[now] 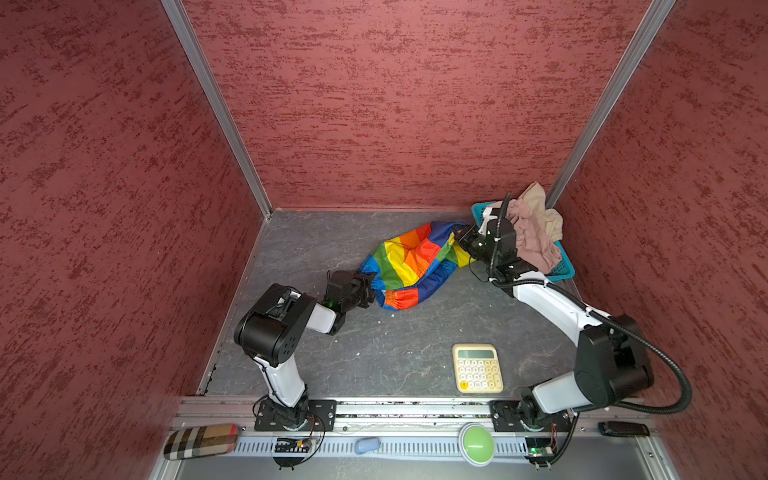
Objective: Fold and stack the shorts
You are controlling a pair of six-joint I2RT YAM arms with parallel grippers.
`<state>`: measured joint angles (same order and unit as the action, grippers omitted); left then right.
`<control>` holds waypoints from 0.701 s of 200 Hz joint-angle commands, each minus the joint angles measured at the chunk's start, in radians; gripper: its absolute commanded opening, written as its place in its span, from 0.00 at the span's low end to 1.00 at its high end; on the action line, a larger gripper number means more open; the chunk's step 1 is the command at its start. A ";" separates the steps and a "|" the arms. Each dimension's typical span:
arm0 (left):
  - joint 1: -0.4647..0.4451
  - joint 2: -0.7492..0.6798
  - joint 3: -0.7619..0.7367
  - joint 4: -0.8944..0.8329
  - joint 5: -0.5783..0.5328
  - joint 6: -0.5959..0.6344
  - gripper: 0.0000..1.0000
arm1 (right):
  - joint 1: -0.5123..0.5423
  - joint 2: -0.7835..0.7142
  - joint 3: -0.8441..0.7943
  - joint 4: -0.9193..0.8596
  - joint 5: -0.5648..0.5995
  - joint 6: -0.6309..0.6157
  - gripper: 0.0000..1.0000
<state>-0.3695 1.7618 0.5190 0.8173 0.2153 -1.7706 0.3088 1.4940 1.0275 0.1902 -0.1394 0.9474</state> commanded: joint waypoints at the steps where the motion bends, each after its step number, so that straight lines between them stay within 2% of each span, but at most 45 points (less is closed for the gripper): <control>1: -0.014 -0.012 -0.005 0.024 -0.056 0.028 0.39 | -0.008 0.011 0.046 0.042 -0.027 0.021 0.00; 21: -0.013 -0.010 -0.010 0.032 -0.075 0.060 0.29 | -0.009 0.017 0.047 0.054 -0.037 0.030 0.00; 40: -0.005 -0.031 -0.019 0.014 -0.077 0.098 0.29 | -0.010 0.017 0.054 0.050 -0.049 0.029 0.00; 51: -0.001 -0.058 -0.020 -0.026 -0.075 0.121 0.32 | -0.010 0.018 0.058 0.049 -0.055 0.025 0.00; 65: 0.007 -0.097 -0.029 -0.064 -0.073 0.160 0.45 | -0.011 0.028 0.064 0.052 -0.063 0.024 0.00; 74: 0.013 -0.128 -0.033 -0.089 -0.074 0.195 0.49 | -0.011 0.035 0.073 0.052 -0.070 0.027 0.00; 95: 0.015 -0.229 -0.023 -0.249 -0.086 0.273 0.59 | -0.011 0.053 0.097 0.050 -0.075 0.028 0.00; 118: -0.013 -0.317 -0.008 -0.405 -0.115 0.309 0.60 | -0.012 0.077 0.121 0.068 -0.075 0.053 0.00; 140: -0.064 -0.350 -0.021 -0.438 -0.156 0.287 0.56 | -0.012 0.096 0.126 0.117 -0.080 0.098 0.00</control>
<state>-0.3878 1.4395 0.5007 0.5159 0.1131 -1.5185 0.3035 1.5696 1.1213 0.2241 -0.2039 0.9882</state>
